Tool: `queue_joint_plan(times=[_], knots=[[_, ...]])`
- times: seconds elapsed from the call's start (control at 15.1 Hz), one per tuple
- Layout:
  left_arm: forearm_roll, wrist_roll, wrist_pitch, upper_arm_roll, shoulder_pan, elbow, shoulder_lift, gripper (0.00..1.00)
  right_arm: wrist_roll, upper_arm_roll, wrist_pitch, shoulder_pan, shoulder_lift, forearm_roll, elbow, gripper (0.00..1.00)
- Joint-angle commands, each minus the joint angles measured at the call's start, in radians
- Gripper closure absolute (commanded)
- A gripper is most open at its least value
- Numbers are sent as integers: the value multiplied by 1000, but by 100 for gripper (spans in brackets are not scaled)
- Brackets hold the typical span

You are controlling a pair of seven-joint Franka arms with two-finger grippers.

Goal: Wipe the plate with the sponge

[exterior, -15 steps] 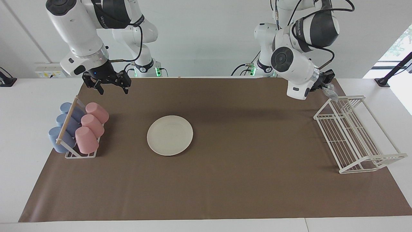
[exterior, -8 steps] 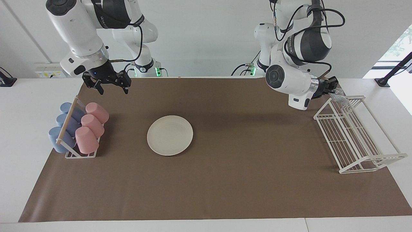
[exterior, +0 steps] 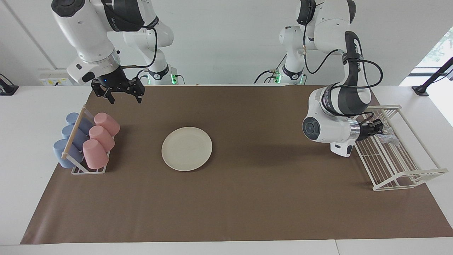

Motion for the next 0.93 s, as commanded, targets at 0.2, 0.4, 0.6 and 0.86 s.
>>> queue_joint_plan(times=[0.2, 0.4, 0.6, 0.86], knots=[[15, -83, 84, -3, 23, -57, -11, 100, 13, 3, -3, 4, -3, -21, 4, 0], [17, -93, 98, -3, 37, -59, -11, 100, 14, 3, -1, 4, -2, -20, 4, 0], [17, -93, 115, -1, 40, -65, -13, 100, 14, 3, -3, 4, -3, -20, 4, 0], [20, -93, 132, -1, 51, -65, -13, 0, 14, 3, -1, 4, -3, -20, 4, 0]])
